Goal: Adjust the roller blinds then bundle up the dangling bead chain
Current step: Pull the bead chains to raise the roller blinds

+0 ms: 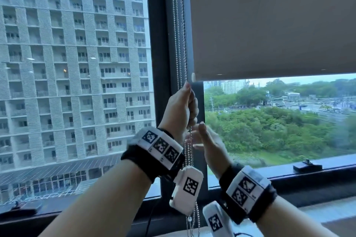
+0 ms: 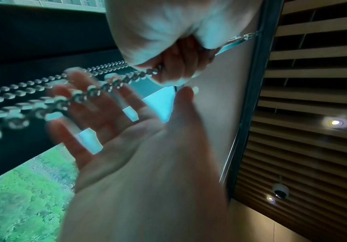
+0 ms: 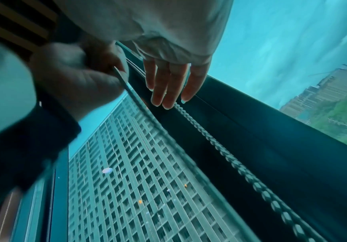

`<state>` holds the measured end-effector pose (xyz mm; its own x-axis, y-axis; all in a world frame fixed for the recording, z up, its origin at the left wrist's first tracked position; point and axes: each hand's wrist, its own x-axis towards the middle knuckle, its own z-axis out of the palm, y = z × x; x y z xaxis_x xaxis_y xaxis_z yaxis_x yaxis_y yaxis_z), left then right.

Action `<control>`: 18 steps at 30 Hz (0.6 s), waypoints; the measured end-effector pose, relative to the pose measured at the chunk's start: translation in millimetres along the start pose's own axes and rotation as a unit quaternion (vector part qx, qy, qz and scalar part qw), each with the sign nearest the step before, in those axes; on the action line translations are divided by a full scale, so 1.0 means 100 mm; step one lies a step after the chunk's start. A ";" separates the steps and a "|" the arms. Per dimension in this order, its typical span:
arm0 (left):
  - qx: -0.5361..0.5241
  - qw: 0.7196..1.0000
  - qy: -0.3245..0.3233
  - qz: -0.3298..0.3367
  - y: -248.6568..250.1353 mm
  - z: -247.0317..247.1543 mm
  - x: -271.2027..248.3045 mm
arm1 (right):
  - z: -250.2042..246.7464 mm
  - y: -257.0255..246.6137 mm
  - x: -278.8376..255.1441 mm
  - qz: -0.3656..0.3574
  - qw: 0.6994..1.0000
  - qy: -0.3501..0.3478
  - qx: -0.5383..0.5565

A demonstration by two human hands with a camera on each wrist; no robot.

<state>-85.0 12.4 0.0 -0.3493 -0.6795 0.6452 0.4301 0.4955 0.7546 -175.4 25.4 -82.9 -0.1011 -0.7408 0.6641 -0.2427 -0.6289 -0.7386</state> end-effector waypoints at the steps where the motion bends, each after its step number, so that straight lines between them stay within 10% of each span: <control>1: 0.003 1.000 0.001 0.003 -0.05 -0.01 -0.04 | -0.01 -0.13 0.06 -0.022 1.000 0.011 0.006; 18: 0.096 0.985 -0.076 -0.120 -0.81 -0.39 -0.68 | 0.18 -0.67 0.46 -0.127 0.991 0.012 0.028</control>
<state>-63.7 -2.4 -109.6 -0.5478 -0.7083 0.4452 0.1593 0.4341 0.8867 -146.3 29.1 -4.3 -0.0664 -0.5507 0.8321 -0.2096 -0.8076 -0.5512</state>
